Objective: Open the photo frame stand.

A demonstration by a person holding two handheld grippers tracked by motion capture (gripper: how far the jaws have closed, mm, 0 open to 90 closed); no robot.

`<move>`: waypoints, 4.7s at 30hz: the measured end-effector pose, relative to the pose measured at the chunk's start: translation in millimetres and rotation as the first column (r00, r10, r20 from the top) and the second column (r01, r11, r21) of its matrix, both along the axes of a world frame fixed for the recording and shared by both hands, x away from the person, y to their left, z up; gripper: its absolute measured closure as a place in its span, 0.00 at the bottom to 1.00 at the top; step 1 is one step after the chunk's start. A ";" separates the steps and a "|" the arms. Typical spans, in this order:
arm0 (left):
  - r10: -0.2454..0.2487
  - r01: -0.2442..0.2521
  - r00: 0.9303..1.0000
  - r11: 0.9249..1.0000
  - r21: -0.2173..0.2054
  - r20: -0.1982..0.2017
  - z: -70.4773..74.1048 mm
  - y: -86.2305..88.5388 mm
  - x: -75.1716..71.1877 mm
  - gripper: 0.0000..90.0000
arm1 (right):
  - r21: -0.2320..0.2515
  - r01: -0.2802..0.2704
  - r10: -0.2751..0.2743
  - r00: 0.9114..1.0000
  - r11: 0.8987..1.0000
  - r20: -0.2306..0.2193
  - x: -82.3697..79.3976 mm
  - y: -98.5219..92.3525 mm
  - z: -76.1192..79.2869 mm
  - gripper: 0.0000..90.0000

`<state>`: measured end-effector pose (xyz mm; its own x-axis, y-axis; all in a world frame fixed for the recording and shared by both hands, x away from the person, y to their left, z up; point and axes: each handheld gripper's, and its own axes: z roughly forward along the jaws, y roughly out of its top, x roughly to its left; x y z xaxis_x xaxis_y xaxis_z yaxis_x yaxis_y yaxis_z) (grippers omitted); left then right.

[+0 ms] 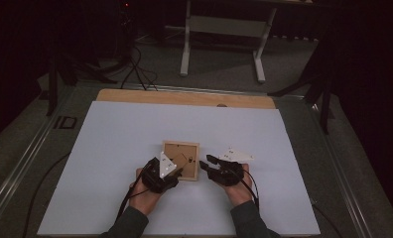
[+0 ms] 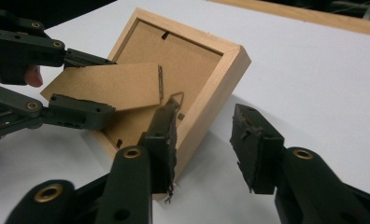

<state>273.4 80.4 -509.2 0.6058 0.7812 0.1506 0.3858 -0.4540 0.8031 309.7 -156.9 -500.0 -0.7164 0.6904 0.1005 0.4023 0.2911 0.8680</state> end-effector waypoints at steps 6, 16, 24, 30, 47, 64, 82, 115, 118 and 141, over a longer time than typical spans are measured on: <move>-0.005 0.004 1.000 1.000 0.025 0.027 -0.7 0.5 -6.9 0.58 | 0.011 -0.011 0.011 0.999 1.000 -0.038 8.3 -0.1 4.3 0.59; -0.011 0.007 0.998 0.998 0.060 0.068 -3.9 0.9 -16.5 0.58 | 0.046 -0.044 0.048 0.995 0.998 -0.092 25.9 9.7 10.0 0.48; -0.030 0.024 0.995 0.998 0.066 0.098 -6.9 3.9 -22.9 0.59 | 0.057 -0.082 0.088 0.989 0.995 -0.118 34.7 20.7 10.9 0.43; -0.041 0.034 0.993 0.997 0.065 0.109 -8.1 5.7 -25.2 0.59 | 0.063 -0.116 0.123 0.983 0.991 -0.138 38.4 25.3 8.8 0.44; -0.057 0.057 0.998 0.998 0.022 0.015 -10.8 13.8 -22.0 0.59 | 0.077 -0.167 0.177 0.973 0.983 -0.151 37.1 31.1 4.4 0.53; -0.196 0.103 0.939 0.945 -0.312 -0.283 -2.7 32.5 -4.8 0.66 | 0.023 -0.193 0.195 0.977 0.981 -0.088 27.6 33.7 10.2 0.54; -0.127 0.036 0.948 0.954 -0.299 -0.292 -5.5 37.2 1.4 0.80 | -0.049 -0.203 0.204 0.978 0.978 0.029 12.0 35.8 16.7 0.61; -0.099 0.026 0.953 0.968 -0.249 -0.285 -17.0 31.0 20.3 0.57 | -0.192 -0.136 0.176 0.962 0.972 0.210 -2.6 44.2 14.9 0.65; -0.107 0.031 0.951 0.967 -0.254 -0.291 -16.1 33.8 19.3 0.57 | -0.165 -0.149 0.180 0.965 0.975 0.192 -2.6 42.5 15.1 0.65; -0.129 0.049 0.944 0.964 -0.260 -0.302 -10.8 44.9 11.0 0.70 | -0.160 -0.208 0.234 0.958 0.965 0.163 -19.1 40.4 13.9 0.59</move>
